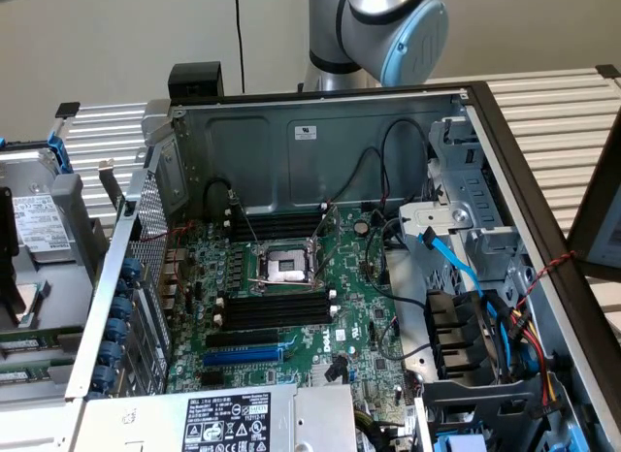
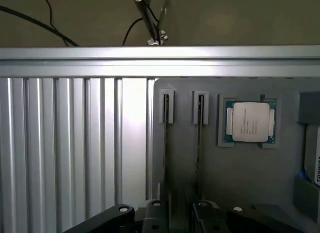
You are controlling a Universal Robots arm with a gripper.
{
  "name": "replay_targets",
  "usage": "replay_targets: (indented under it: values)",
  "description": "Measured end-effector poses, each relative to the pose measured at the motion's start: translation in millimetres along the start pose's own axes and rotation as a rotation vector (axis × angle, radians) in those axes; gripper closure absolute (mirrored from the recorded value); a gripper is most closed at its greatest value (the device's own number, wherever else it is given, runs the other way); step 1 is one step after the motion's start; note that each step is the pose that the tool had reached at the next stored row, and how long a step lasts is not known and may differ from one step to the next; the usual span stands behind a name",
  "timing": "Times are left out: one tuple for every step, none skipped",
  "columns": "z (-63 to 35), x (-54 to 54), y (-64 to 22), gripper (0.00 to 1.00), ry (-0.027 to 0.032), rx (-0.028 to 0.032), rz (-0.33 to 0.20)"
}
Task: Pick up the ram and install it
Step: 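Pick up the ram and move it above insertion slot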
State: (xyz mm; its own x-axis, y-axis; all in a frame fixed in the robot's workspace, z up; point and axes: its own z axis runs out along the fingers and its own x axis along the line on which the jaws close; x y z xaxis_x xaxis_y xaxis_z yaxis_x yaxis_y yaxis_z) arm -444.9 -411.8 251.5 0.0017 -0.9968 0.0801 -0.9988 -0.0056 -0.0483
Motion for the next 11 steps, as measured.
replay_targets:
  values:
    - [1.5,0.1,0.1,0.74,-0.0002,0.0005,-0.003]
    - [3.1,0.8,0.2,0.74,-0.0001,0.0008,-0.005]
    - [5.1,2.8,0.3,0.74,-0.0002,0.0008,-0.006]
    - [7.3,5.6,0.3,0.74,-0.0003,0.001,-0.006]
    - [9.3,8.6,0.5,0.74,-0.0002,0.0009,-0.006]
    - [11.4,12.0,0.6,0.74,-0.0002,0.0009,-0.006]
    - [13.5,15.8,0.7,0.74,-0.0002,0.001,-0.006]
    - [15.6,19.3,0.7,0.74,-0.0003,0.001,-0.006]
    - [17.6,21.7,0.2,0.74,-0.0001,0.0009,-0.006]
    - [19.7,22.6,-1.4,0.74,-0.0003,0.001,-0.006]
    - [21.3,22.5,-4.1,0.74,-0.0001,0.0007,-0.006]
